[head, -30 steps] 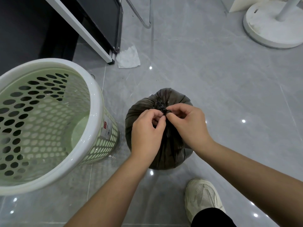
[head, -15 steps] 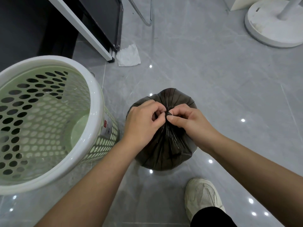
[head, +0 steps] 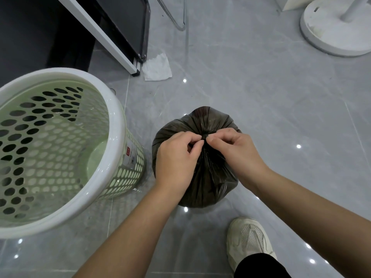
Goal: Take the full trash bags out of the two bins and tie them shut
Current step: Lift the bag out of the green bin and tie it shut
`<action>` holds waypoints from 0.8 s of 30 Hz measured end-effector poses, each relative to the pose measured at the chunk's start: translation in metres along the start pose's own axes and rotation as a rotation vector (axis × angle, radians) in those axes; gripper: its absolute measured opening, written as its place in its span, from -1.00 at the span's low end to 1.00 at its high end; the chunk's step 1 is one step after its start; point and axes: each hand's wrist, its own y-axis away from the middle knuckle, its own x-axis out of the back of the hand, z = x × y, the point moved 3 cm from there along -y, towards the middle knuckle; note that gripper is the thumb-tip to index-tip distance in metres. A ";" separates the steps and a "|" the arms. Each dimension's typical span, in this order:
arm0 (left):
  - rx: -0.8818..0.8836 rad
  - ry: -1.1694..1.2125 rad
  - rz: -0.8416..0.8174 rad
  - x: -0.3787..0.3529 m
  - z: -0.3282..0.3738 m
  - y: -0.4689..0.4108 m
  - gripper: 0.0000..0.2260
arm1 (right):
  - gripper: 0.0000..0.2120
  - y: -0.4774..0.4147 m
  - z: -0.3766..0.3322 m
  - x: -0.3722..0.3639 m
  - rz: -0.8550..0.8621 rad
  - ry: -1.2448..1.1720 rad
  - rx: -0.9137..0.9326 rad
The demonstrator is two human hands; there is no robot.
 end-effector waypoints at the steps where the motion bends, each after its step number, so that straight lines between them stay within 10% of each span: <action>1: 0.019 -0.008 0.014 -0.001 0.001 0.000 -0.93 | -0.92 0.000 0.000 0.000 -0.002 0.002 0.008; 24: 0.055 -0.031 -0.097 -0.012 0.004 -0.003 -0.93 | -0.91 -0.009 0.006 0.004 -0.018 0.327 0.177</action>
